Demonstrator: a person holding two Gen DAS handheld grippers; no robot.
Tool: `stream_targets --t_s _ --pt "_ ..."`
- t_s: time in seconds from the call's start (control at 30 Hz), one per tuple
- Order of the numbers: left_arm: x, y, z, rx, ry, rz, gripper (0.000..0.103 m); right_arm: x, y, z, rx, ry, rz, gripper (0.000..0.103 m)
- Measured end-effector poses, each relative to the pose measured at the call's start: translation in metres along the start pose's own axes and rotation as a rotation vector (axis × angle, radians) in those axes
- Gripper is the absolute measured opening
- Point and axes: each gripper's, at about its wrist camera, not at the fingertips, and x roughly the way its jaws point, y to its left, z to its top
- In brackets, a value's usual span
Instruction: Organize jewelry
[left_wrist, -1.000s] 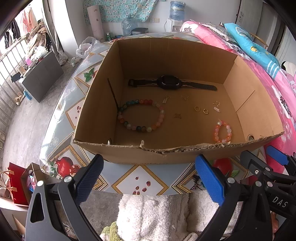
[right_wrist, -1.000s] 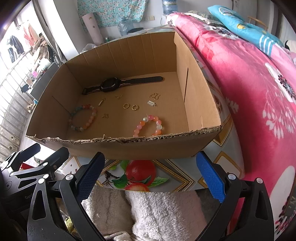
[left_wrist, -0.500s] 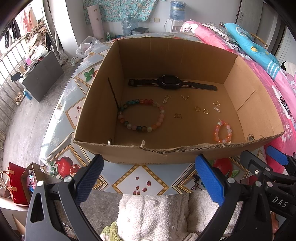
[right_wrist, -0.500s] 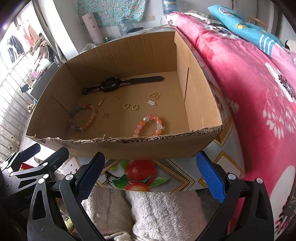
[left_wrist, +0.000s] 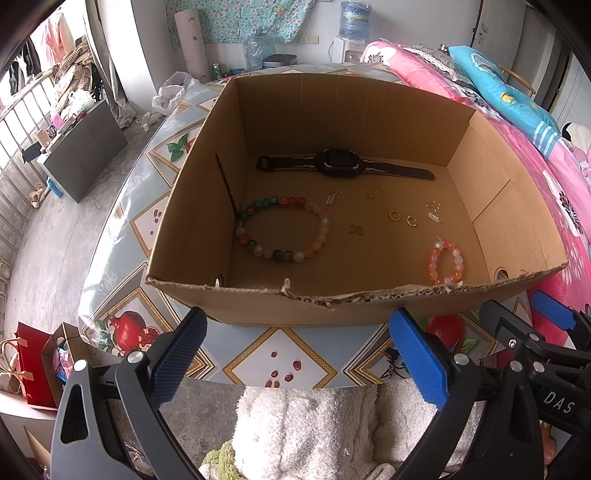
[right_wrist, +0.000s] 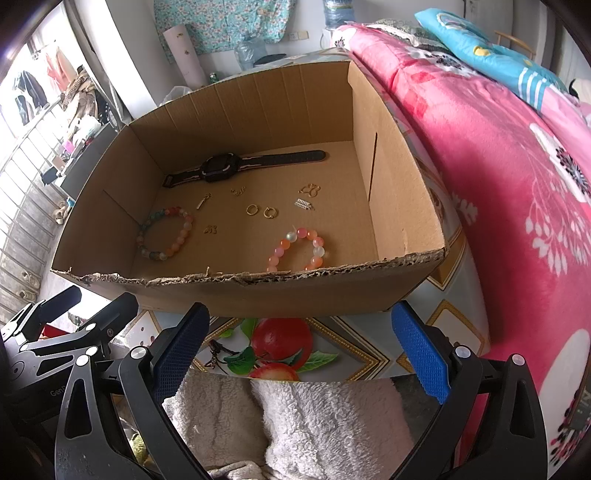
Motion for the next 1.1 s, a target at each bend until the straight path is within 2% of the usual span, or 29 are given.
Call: stream_targets --t_s 1.1 --pt "0.0004 -0.0002 -0.0006 0.0 0.003 0.0 0.097 0.0023 0.0032 -0.0028 0.007 0.009 0.001 0.095"
